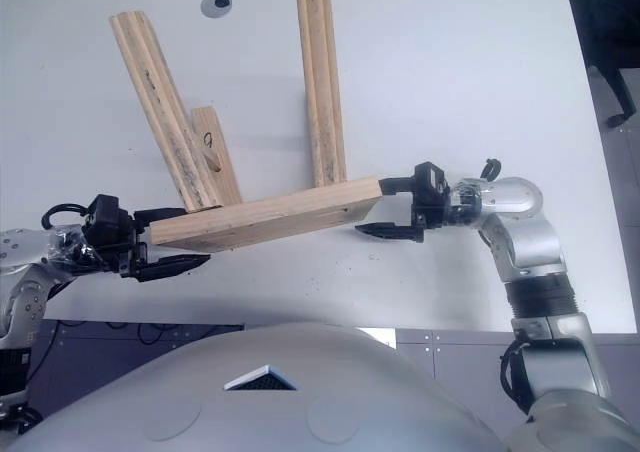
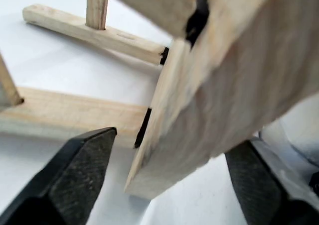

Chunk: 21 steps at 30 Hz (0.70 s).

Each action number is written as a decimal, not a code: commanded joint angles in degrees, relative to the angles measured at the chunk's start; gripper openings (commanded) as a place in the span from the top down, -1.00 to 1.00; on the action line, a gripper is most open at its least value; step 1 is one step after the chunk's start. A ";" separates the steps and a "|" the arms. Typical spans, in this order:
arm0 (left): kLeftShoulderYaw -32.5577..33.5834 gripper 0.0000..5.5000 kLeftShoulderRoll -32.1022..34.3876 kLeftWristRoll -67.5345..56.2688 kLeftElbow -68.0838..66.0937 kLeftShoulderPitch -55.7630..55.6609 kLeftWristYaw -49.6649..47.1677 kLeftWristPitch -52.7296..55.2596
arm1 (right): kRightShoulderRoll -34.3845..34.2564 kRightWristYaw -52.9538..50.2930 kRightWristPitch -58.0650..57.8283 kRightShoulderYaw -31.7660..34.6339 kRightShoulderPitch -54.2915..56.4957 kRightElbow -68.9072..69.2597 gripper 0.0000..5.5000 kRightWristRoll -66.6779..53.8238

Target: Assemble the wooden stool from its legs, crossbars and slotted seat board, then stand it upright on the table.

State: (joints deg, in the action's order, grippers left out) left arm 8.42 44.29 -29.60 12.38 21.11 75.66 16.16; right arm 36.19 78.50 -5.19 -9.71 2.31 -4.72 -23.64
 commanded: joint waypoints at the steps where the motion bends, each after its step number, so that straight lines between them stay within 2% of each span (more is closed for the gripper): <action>1: -0.51 -0.13 -0.61 1.51 -2.37 -3.33 -1.64 -2.09 | -1.80 0.23 1.51 -1.04 1.44 -0.48 0.06 1.09; 8: 0.20 0.23 -0.39 -3.01 1.39 -2.80 -1.68 1.20 | -1.45 0.47 -0.49 -0.59 1.41 3.87 0.44 -0.61; 13: 2.75 0.31 3.09 -8.57 5.21 -3.41 -1.03 8.21 | 0.41 -0.80 -9.56 3.44 1.68 10.01 0.45 -5.89; 17: 9.17 0.38 10.47 -23.86 11.71 -4.22 -1.85 25.40 | 5.82 -4.18 -27.40 10.53 2.08 18.17 0.45 -17.69; 19: 12.21 0.41 14.94 -36.80 12.57 -8.01 -5.31 36.52 | 8.71 -8.09 -40.24 14.35 4.38 20.97 0.45 -27.12; 21: 12.22 0.44 20.65 -51.75 8.91 -14.71 -10.01 46.61 | 11.32 -13.74 -54.24 16.32 9.58 21.03 0.45 -35.56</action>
State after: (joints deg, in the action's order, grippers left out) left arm 20.33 58.26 -64.51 23.22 12.93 69.55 51.08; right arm 43.63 73.26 -45.05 2.51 5.03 15.29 -51.08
